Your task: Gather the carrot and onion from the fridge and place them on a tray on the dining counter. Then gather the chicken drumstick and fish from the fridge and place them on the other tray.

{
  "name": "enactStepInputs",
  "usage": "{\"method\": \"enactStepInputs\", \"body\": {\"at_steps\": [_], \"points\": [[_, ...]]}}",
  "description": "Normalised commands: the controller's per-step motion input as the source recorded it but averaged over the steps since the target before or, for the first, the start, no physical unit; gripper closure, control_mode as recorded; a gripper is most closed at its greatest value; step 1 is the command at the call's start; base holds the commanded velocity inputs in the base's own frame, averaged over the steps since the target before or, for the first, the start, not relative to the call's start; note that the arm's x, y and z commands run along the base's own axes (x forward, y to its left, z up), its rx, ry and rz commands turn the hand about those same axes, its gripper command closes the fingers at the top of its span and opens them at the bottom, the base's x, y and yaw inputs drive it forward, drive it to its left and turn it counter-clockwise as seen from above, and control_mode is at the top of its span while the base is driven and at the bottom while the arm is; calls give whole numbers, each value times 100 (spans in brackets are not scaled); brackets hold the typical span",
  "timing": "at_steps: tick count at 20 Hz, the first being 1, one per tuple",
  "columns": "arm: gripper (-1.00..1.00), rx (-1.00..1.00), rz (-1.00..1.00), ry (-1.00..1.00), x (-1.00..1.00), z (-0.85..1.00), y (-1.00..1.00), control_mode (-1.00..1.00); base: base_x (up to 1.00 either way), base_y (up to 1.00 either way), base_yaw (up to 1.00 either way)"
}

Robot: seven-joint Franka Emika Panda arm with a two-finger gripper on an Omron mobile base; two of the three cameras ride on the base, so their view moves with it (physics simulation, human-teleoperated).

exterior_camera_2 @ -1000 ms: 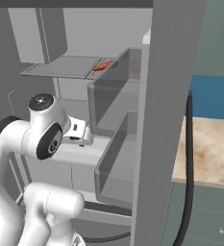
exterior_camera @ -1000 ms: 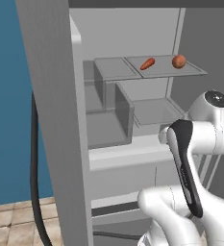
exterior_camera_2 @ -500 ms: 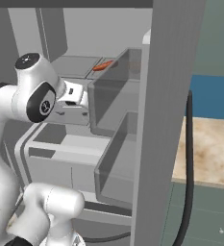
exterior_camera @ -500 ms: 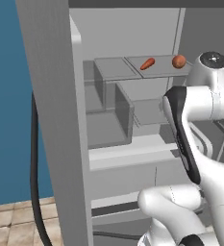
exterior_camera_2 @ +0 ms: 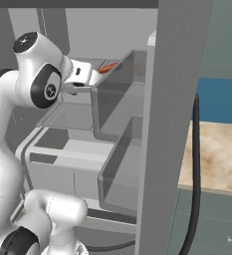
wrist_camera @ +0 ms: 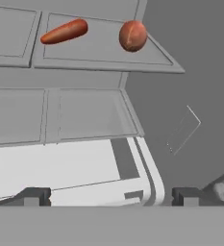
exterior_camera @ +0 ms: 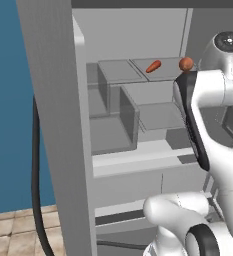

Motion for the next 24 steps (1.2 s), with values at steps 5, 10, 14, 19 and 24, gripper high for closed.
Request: {"method": "enactStepInputs", "body": {"at_steps": [5, 10, 14, 19, 24], "points": [[-100, 0, -3, -1, 66, 29, -25, -100, 0, 0, 0], [-100, 0, -2, 4, 61, 6, -22, -100, 0, 0, 0], [-100, 0, -2, 12, 61, -3, -24, -100, 0, 0, 0], [-100, 0, 0, 9, 59, -5, -27, -100, 0, 0, 0], [-100, 0, 0, 3, 40, -4, -28, -100, 0, 0, 0]]}}
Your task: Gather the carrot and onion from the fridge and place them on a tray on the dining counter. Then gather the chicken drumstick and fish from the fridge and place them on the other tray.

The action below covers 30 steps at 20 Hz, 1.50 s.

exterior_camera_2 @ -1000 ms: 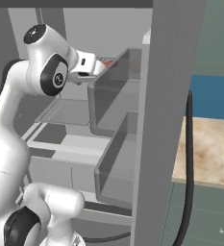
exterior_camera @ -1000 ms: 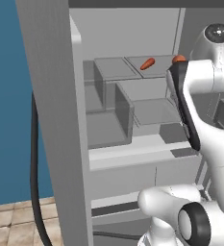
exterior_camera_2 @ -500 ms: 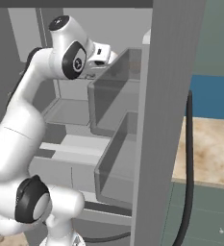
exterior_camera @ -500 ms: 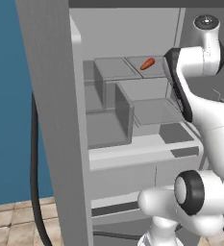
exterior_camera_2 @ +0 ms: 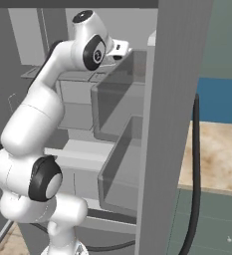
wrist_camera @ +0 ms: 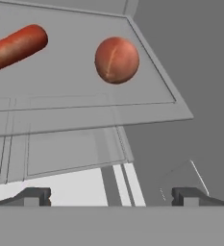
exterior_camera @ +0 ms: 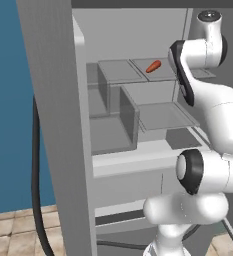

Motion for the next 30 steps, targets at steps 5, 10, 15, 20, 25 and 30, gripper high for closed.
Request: {"method": "enactStepInputs", "body": {"at_steps": [5, 10, 15, 20, 25, 30], "points": [[-100, 0, 0, 0, 34, -10, -13, -100, 0, 0, 0], [-100, 0, -4, 0, 21, -16, 0, -100, 0, 0, 0], [-100, 0, -3, -1, 28, -1, -7, -100, 0, 0, 0], [-100, 0, 0, -5, 33, -1, -12, -100, 0, 0, 0], [-100, 0, 0, -1, 30, -4, -13, -100, 0, 0, 0], [-100, 0, 0, 0, 31, -1, -19, -100, 0, 0, 0]]}}
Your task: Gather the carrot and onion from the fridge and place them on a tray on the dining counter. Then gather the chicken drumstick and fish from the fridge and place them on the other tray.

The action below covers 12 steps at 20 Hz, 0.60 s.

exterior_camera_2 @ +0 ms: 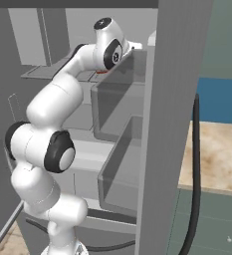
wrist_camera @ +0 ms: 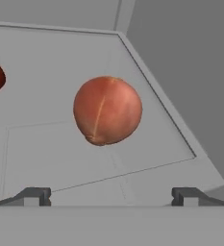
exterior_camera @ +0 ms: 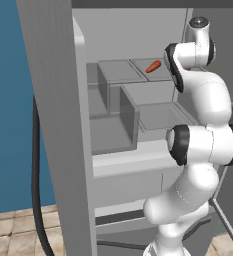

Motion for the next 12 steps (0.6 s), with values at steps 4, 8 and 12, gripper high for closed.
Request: {"method": "enactStepInputs", "body": {"at_steps": [4, 8, 12], "points": [[-100, 0, 0, 0, 29, -1, -17, -100, 0, 0, 0], [-100, 0, 0, 0, 26, -3, -7, -100, 0, 0, 0], [-100, 0, 0, 0, 24, -3, 0, -100, 0, 0, 0]]}}
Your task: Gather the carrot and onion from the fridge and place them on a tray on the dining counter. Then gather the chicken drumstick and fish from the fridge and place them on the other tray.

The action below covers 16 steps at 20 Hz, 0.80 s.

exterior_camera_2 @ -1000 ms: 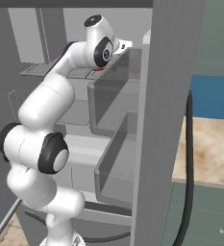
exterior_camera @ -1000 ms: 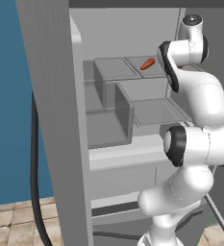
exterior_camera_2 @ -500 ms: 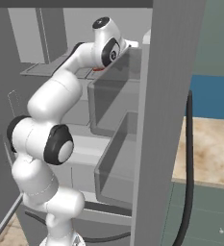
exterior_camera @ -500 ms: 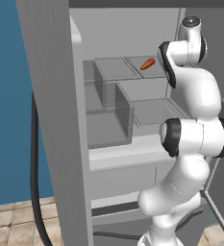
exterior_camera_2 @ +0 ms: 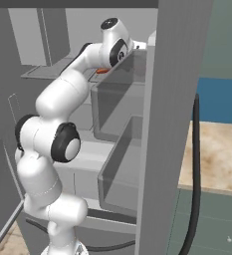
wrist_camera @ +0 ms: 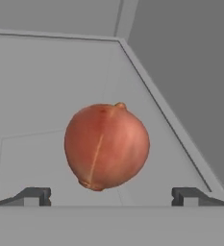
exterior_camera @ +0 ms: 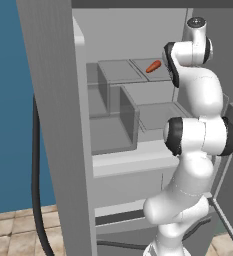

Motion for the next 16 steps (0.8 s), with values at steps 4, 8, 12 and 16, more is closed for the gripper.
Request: {"method": "enactStepInputs", "body": {"at_steps": [4, 8, 12, 16], "points": [[-100, 1, 0, 0, 24, -5, 0, -100, 0, 0, 0], [-100, 1, 0, 0, 22, -7, 0, -100, 0, 0, 0], [-100, 1, 0, 0, 12, -7, -2, -100, 0, 0, 0], [-100, 2, 0, 0, 12, -5, -12, -100, 0, 0, 0]]}}
